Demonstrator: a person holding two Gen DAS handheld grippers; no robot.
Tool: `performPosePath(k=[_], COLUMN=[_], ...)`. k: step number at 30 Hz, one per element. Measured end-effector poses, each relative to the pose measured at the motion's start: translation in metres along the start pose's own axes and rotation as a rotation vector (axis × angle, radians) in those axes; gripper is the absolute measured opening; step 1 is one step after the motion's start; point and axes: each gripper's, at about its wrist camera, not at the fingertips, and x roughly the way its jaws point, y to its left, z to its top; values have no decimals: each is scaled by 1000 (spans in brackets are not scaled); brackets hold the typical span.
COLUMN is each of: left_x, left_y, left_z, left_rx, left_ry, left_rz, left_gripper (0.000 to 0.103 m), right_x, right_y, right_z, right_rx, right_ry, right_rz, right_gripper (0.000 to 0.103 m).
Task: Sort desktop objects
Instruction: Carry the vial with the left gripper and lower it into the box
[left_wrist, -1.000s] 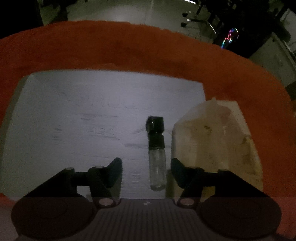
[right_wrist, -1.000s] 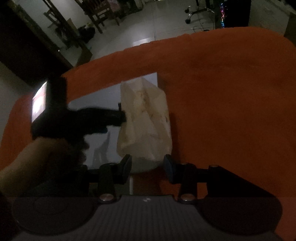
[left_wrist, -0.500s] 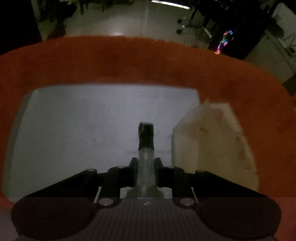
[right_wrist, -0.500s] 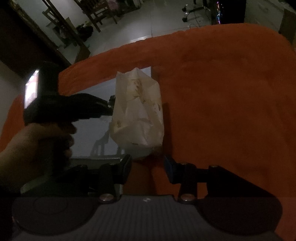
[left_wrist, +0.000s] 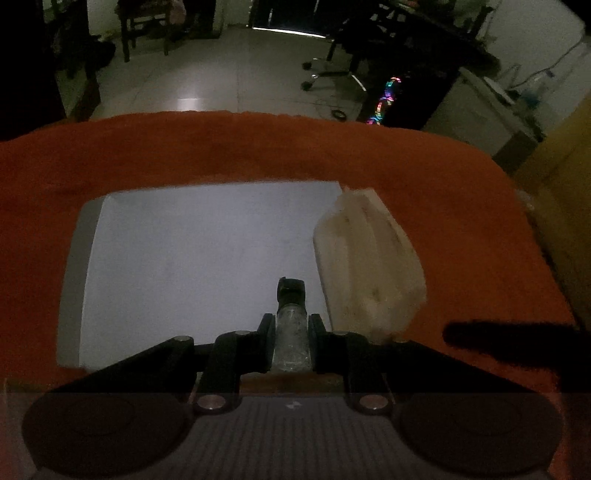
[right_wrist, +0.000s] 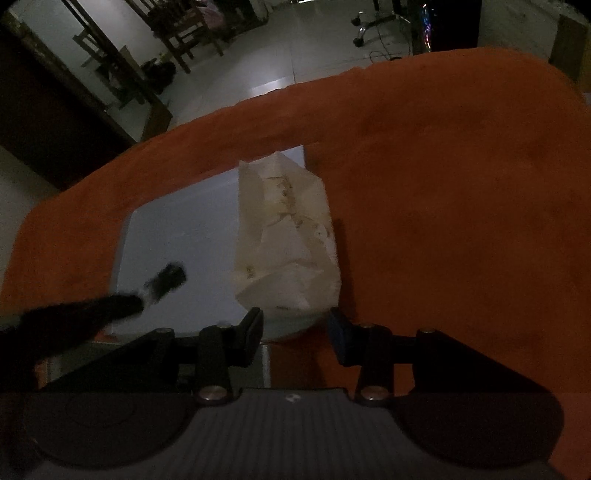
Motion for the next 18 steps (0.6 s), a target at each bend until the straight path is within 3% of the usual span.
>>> performPosePath(k=[14, 18], left_x=[-52, -54], left_y=[23, 23], left_z=[-67, -87], left_rx=[-6, 35], left_ry=[-63, -47], left_rz=[-68, -49], left_gripper=[15, 15], right_x=[-7, -6], right_y=[47, 59], right_z=[-1, -2], right_rx=[-45, -67], right_ry=[-17, -15], right_rz=[-25, -30], right_gripper=[42, 42])
